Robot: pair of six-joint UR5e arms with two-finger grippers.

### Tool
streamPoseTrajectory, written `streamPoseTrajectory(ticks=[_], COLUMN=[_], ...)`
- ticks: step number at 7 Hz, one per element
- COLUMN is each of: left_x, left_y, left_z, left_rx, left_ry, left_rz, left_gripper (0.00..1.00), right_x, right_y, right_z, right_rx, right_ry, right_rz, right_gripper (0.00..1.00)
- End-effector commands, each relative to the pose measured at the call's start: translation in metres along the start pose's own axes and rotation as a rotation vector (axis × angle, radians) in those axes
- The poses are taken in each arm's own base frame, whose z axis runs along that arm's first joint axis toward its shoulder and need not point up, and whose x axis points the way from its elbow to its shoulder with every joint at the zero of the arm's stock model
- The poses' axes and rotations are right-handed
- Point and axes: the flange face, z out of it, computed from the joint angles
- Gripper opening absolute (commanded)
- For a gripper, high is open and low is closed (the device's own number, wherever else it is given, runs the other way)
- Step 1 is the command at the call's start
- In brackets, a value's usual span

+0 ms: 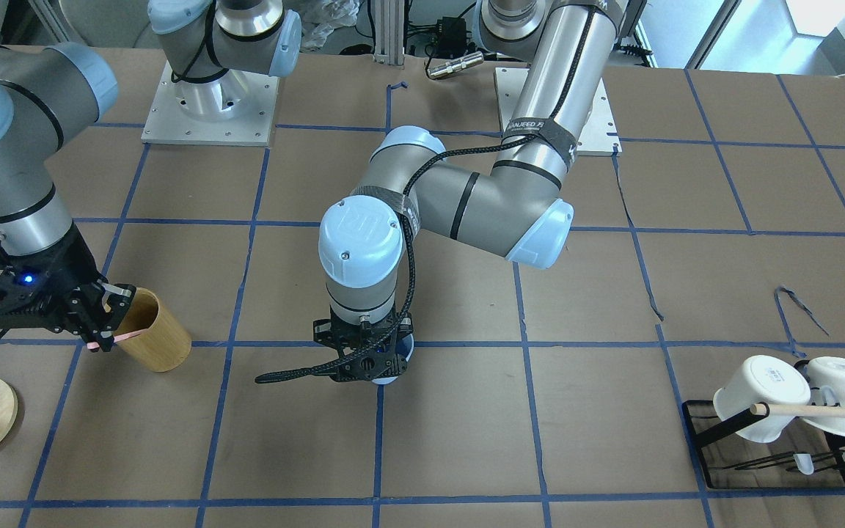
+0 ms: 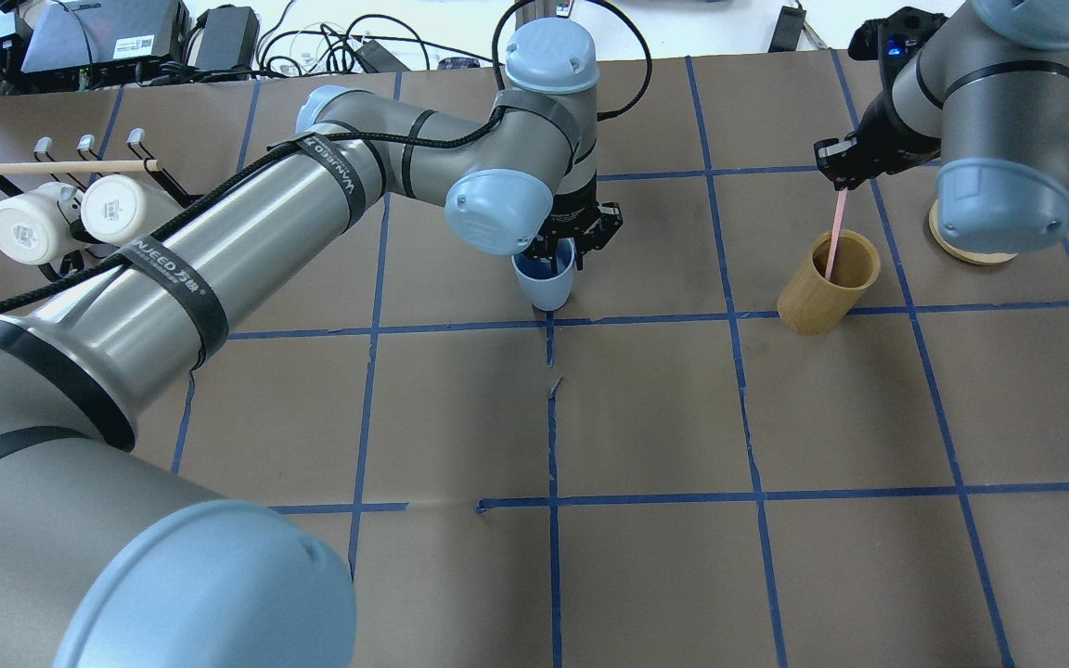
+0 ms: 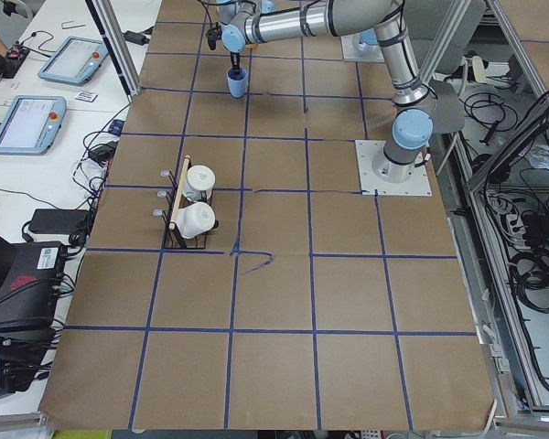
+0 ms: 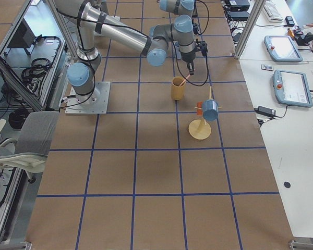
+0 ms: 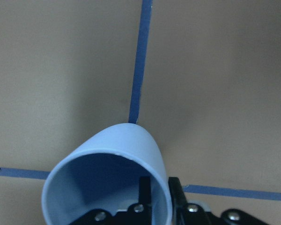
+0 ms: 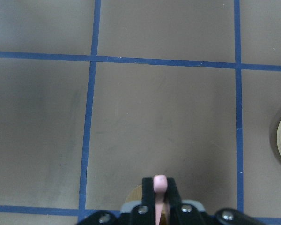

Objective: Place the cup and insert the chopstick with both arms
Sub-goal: 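Carry the light blue cup with the left gripper to the table center, then open and withdraw the left gripper while the right gripper lifts the chopstick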

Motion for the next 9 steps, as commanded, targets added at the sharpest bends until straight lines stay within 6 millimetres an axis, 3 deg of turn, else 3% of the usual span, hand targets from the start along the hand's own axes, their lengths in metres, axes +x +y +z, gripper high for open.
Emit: streamPoseTrajectory(ticks=[1,2,4,5,6,7,8,9], left_x=[-0.011,-0.059,-0.105,-0.126,-0.133,-0.142,-0.159,-0.181], left_y=[-0.018,-0.027,0.048,0.091,0.128,0.136,0.143,0.129], left_z=[-0.042,-0.087,-0.182,-0.219,-0.265,-0.269,-0.258,-0.253], left_rx=[0.062,0.021,-0.120,-0.155,-0.078,-0.075,-0.074,0.047], left_ry=[0.024,0.004,-0.053,-0.066,-0.027,-0.032,-0.029,0.008], left_rz=[0.030,0.079,0.073,0.064,0.050,0.068,0.122,0.152], left_gripper=[1.00,1.00,1.00,1.00,1.00,1.00,0.94,0.92], right_x=[0.001,0.003,0.002,0.002,0.002,0.001,-0.004,-0.024], right_y=[-0.002,-0.011,-0.016,-0.023,-0.033,-0.044,-0.053,-0.059], right_z=[-0.008,-0.021,-0.058,-0.087,-0.120,-0.160,-0.192,-0.203], right_rx=[0.012,0.025,0.021,0.030,0.024,0.019,0.023,0.047], right_ry=[0.011,0.019,0.023,0.025,0.023,0.018,0.007,-0.009], right_rz=[-0.001,-0.002,-0.003,-0.004,-0.005,-0.005,-0.011,-0.027], right_gripper=[0.08,0.08,0.07,0.07,0.07,0.07,0.07,0.07])
